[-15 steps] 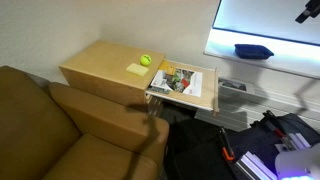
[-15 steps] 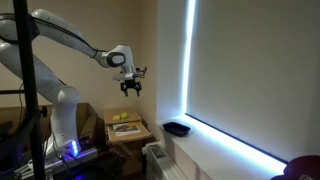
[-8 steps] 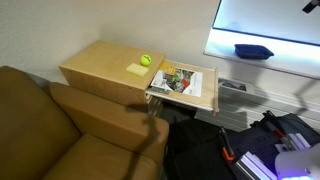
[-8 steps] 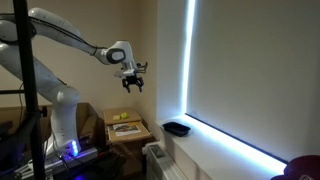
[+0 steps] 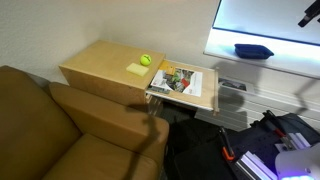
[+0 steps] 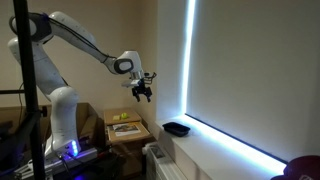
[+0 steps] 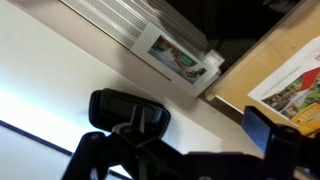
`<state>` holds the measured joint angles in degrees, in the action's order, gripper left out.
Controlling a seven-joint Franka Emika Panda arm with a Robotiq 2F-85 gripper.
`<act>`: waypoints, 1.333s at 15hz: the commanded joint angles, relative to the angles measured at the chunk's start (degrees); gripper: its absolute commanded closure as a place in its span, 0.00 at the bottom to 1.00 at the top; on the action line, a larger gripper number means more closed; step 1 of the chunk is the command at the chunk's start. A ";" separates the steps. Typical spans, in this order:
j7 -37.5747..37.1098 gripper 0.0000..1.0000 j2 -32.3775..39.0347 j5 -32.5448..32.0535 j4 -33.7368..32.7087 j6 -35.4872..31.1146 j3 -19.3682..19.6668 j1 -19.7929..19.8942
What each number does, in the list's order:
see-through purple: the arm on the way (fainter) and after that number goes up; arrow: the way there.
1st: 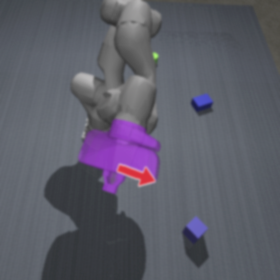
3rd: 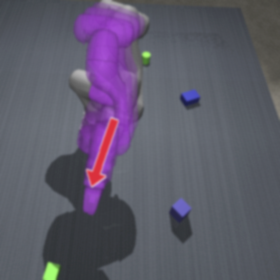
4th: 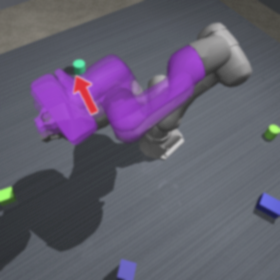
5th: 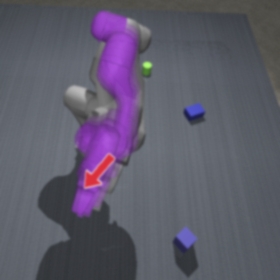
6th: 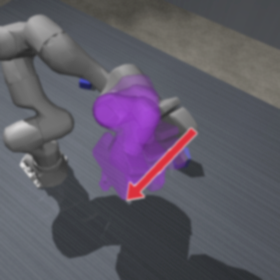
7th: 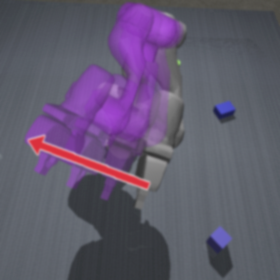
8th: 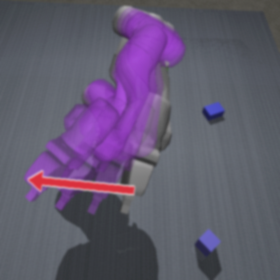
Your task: Put the black object on the open drawer.
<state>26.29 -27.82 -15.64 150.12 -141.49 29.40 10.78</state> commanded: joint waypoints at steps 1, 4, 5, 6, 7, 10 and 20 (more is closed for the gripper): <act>-4.53 0.00 14.82 0.92 -3.30 -10.59 5.67 0.76; -2.59 0.00 13.41 3.44 -1.77 -9.77 1.97 4.03; -2.64 0.00 14.03 3.53 -1.92 -9.76 1.46 4.28; -2.64 0.00 13.73 3.58 -1.91 -9.71 1.05 4.30; -0.04 0.00 13.28 0.58 -1.21 -9.41 0.36 4.89; -10.13 0.00 25.43 3.18 -6.44 -12.54 -0.94 7.16; -23.25 0.00 41.10 18.99 -24.05 -11.32 -3.64 11.15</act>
<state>3.78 13.63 4.49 125.96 -152.76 27.49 20.19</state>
